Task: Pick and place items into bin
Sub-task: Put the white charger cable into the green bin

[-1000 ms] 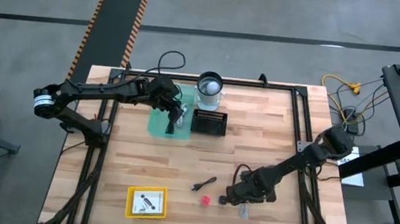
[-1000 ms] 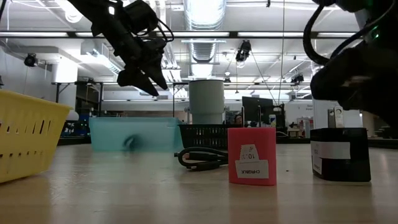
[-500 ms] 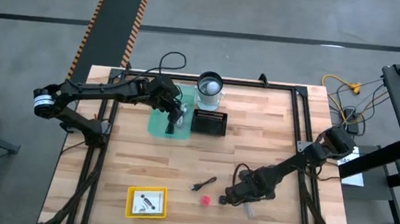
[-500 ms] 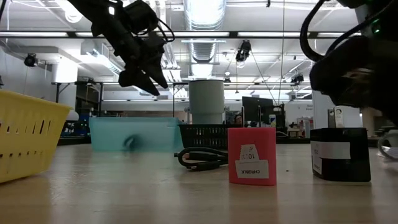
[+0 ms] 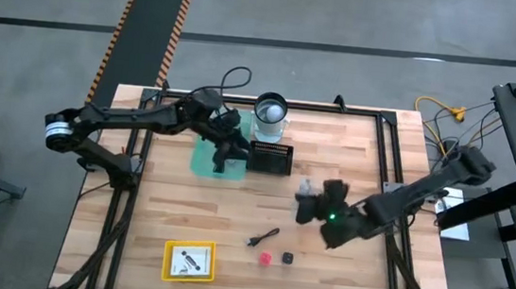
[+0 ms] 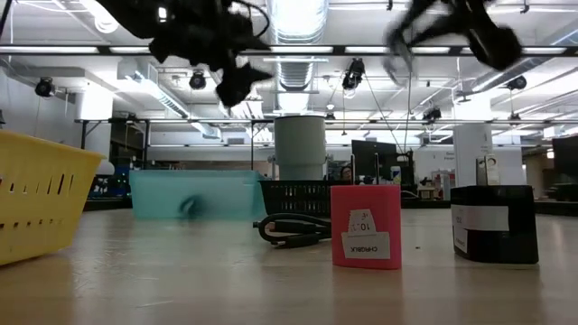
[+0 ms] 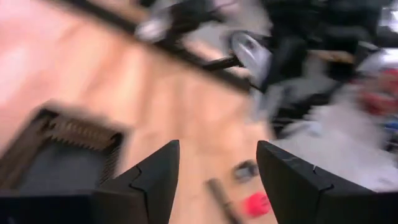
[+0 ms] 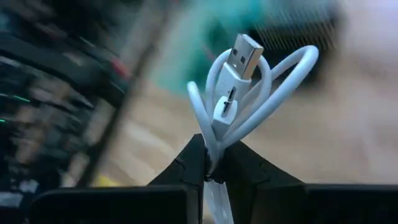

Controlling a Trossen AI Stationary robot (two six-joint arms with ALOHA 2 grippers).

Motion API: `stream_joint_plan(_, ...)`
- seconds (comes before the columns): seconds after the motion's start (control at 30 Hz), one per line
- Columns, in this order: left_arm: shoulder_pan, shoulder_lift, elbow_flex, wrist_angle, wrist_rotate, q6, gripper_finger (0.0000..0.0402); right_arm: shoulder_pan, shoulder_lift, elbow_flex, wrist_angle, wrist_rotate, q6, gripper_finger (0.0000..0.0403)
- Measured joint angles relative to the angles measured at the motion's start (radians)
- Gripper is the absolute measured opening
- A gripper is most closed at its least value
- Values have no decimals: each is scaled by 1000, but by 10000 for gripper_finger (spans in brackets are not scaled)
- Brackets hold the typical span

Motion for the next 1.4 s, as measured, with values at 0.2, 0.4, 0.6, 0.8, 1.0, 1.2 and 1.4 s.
stream_joint_plan(0.2, -38, 53, -1, 313, 178, -129, 194, -27, -92, 0, 355, 201, -638, 26)
stream_joint_plan(0.4, -81, 135, -1, 579, 168, -250, 194, -98, -121, 0, 433, 199, -759, 26)
stream_joint_plan(0.6, -112, 217, 15, 712, 9, -312, 194, -126, -117, -1, 433, 156, -770, 26)
stream_joint_plan(0.8, -127, 244, 30, 746, 19, -311, 197, -127, -117, -1, 434, 153, -771, 26)
stream_joint_plan(1.0, -160, 243, 38, 792, 14, -298, 252, -156, -116, -1, 436, 152, -747, 26)
stream_joint_plan(1.2, -163, 243, 38, 787, -67, -278, 301, -192, -116, -1, 478, 106, -739, 26)
stream_joint_plan(1.4, -165, 249, 38, 788, -173, -255, 303, -204, -115, -1, 513, 86, -761, 26)
